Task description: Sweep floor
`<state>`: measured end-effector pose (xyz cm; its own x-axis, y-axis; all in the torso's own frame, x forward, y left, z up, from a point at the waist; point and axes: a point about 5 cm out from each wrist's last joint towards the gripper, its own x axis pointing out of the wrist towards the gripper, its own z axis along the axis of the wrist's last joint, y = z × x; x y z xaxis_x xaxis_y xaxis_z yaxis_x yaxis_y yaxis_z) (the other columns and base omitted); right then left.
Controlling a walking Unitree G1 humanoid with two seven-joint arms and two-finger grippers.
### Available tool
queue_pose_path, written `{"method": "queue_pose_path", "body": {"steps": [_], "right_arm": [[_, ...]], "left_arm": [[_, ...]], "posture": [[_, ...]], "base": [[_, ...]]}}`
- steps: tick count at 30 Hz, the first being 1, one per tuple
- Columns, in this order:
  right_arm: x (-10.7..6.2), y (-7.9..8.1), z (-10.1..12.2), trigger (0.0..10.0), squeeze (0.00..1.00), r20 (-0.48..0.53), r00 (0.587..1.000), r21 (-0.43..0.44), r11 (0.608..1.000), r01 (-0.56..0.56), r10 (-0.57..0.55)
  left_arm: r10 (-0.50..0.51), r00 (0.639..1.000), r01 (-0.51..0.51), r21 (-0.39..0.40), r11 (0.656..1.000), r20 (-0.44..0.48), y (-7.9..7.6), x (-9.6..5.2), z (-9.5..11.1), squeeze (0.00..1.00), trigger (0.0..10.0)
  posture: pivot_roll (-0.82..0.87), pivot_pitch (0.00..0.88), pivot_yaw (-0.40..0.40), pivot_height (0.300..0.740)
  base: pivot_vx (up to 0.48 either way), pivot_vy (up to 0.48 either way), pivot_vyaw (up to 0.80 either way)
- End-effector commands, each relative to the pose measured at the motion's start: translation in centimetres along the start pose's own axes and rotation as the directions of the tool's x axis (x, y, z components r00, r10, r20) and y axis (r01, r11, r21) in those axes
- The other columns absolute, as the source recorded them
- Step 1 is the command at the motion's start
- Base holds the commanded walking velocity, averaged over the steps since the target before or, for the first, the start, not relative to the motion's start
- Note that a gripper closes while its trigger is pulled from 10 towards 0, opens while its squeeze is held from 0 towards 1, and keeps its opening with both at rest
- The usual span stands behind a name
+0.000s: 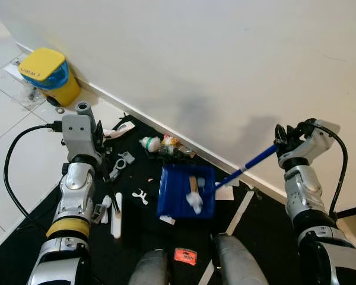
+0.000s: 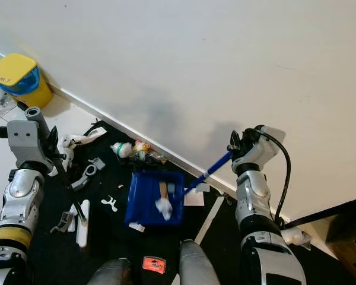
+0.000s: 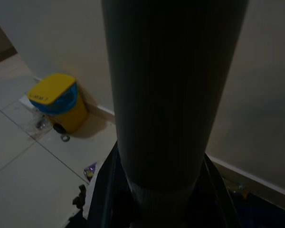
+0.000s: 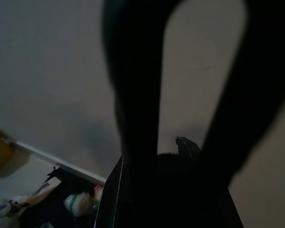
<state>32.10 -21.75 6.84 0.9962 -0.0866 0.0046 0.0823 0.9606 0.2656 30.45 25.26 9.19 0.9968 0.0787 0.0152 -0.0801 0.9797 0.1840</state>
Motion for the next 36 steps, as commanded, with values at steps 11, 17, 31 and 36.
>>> {"method": "queue_pose_path", "body": {"steps": [11, 17, 31, 36], "right_arm": [[0.5, 1.4, -0.8, 10.0, 0.0, -0.068, 0.996, -0.098, 0.993, -0.067, 0.06], [0.9, 1.4, -0.4, 10.0, 0.0, -0.079, 0.996, -0.162, 0.985, -0.065, 0.053], [2.8, 1.4, 2.3, 10.0, 0.0, -0.021, 0.999, -0.204, 0.978, -0.043, 0.039], [3.4, 0.3, 4.1, 10.0, 0.0, 0.031, 0.999, -0.21, 0.978, 0.013, -0.007]], "left_arm": [[-0.038, 0.997, 0.029, 0.13, 0.991, 0.066, 1.1, 1.0, 2.2, 0.0, 10.0], [-0.058, 0.995, 0.044, 0.167, 0.985, 0.083, 1.3, 1.9, 3.3, 0.0, 10.0], [-0.098, 0.977, 0.058, 0.211, 0.976, 0.188, 0.4, 5.3, 7.3, 0.0, 10.0], [-0.119, 0.968, 0.074, 0.206, 0.976, 0.219, -0.6, 6.7, 9.1, 0.0, 10.0]], "posture": [[0.05, 0.179, -0.027, 0.74], [0.06, 0.245, -0.042, 0.74], [0.02, 0.4, -0.058, 0.74], [0.0, 0.403, -0.047, 0.74]], "base": [[0.0, 0.0, 0.0], [0.0, 0.0, 0.0], [0.0, 0.0, 0.0], [0.0, 0.0, 0.0]]}}
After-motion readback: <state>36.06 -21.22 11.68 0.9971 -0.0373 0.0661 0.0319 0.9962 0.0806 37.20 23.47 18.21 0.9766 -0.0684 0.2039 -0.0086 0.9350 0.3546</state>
